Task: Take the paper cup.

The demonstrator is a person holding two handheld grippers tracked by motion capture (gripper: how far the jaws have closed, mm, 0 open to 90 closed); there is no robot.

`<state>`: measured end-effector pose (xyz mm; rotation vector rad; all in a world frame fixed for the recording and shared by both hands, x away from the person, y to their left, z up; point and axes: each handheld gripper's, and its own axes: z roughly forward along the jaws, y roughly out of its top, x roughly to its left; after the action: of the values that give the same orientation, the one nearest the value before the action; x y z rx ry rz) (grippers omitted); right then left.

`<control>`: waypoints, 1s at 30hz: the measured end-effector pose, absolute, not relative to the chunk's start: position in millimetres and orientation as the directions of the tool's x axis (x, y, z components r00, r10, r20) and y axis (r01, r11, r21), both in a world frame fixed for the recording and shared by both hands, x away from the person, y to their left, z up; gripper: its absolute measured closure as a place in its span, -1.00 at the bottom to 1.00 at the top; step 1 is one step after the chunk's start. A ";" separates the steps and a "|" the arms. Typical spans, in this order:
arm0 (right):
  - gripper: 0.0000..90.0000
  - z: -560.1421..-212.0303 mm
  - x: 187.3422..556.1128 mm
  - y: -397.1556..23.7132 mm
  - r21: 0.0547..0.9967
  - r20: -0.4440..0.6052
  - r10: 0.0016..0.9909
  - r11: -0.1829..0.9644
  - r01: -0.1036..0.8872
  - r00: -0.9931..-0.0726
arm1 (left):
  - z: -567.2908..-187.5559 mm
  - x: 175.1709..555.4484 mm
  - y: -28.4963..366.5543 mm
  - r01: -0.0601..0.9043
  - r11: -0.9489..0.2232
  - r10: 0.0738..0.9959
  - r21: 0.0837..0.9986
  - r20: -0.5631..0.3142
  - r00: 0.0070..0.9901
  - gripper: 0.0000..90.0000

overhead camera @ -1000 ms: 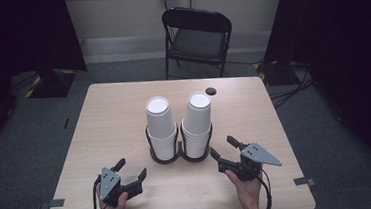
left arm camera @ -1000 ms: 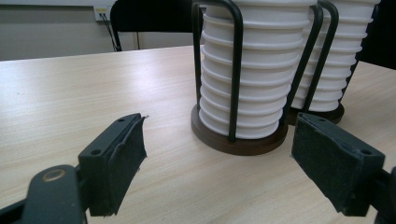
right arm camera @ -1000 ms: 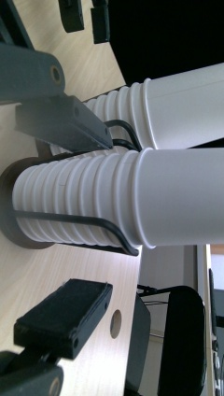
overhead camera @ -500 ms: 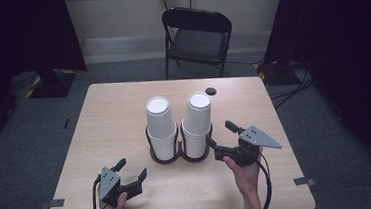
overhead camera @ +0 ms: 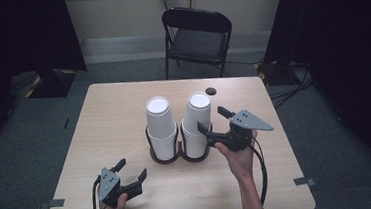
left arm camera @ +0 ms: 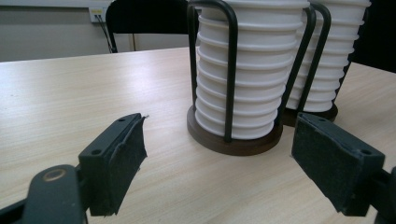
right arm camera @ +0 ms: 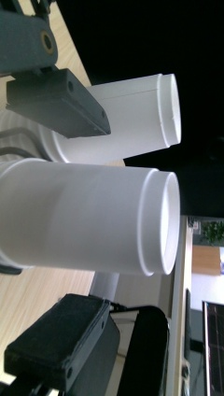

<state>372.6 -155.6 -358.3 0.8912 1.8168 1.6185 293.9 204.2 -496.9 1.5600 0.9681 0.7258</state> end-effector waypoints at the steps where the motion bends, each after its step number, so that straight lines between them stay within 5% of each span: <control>1: -0.71 -356.7 377.5 -153.9 0.991 0.036 0.764 0.057 0.123 -0.644 | -496.9 293.6 204.5 0.197 -0.061 0.883 0.978 -0.039 0.468 -0.62; 30: -0.72 -366.9 421.6 -129.5 0.976 0.068 0.728 0.093 0.197 -0.682 | -496.5 294.2 200.5 0.209 -0.088 0.882 0.974 -0.022 0.471 -0.61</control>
<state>421.6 -129.5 -366.9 0.9059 1.9413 1.6206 294.2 200.5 -496.5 1.5888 0.9708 0.7438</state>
